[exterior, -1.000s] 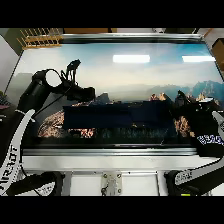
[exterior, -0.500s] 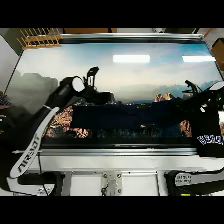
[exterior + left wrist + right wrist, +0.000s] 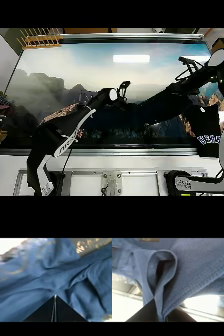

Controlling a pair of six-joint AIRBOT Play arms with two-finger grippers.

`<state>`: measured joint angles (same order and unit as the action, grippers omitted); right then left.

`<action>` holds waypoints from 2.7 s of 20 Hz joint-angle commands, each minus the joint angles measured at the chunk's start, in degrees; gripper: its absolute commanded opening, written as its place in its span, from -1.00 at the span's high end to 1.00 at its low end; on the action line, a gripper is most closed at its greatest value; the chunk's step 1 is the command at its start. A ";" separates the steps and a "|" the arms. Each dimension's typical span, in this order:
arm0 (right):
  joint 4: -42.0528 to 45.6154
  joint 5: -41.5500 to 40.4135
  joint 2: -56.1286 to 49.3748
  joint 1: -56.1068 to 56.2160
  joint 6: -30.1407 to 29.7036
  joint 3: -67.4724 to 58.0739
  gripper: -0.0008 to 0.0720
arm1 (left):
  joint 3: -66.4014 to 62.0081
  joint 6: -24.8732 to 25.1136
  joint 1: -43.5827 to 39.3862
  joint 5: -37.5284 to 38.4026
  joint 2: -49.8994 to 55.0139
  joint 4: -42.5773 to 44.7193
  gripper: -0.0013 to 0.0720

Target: Fold the clothes and pants, and hang the long-sleeved shirts on hangers.

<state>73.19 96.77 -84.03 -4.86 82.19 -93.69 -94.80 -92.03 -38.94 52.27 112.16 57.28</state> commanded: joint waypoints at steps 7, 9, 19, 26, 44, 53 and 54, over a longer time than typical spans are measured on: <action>1.40 2.51 0.48 11.17 6.36 -8.94 0.93 | -2.91 0.28 -4.20 -0.26 4.57 -0.31 0.95; 1.33 2.54 0.50 12.68 7.85 -9.09 0.93 | -2.91 0.26 -4.13 -0.26 4.55 -0.31 0.95; 1.25 0.46 0.44 21.68 19.12 -9.07 0.93 | -2.91 0.13 7.04 3.15 -4.52 3.76 0.95; 1.25 -7.21 -2.58 32.94 32.81 -9.07 0.93 | -2.91 0.76 20.70 9.05 -14.29 9.22 0.95; -11.91 -54.16 -24.28 52.17 36.48 -9.07 -0.85 | -2.91 2.29 39.41 16.28 -26.08 9.09 0.95; -8.02 -48.83 -9.88 46.66 16.79 -2.08 -0.85 | 9.14 4.90 41.38 11.50 -36.81 9.14 0.95; -5.27 -45.07 -6.49 44.24 16.74 2.29 -0.85 | 13.77 5.35 41.35 10.38 -39.32 9.09 0.95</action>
<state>59.33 44.38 -97.34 43.16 101.43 -97.89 -89.34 -87.83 2.17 65.39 78.11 66.37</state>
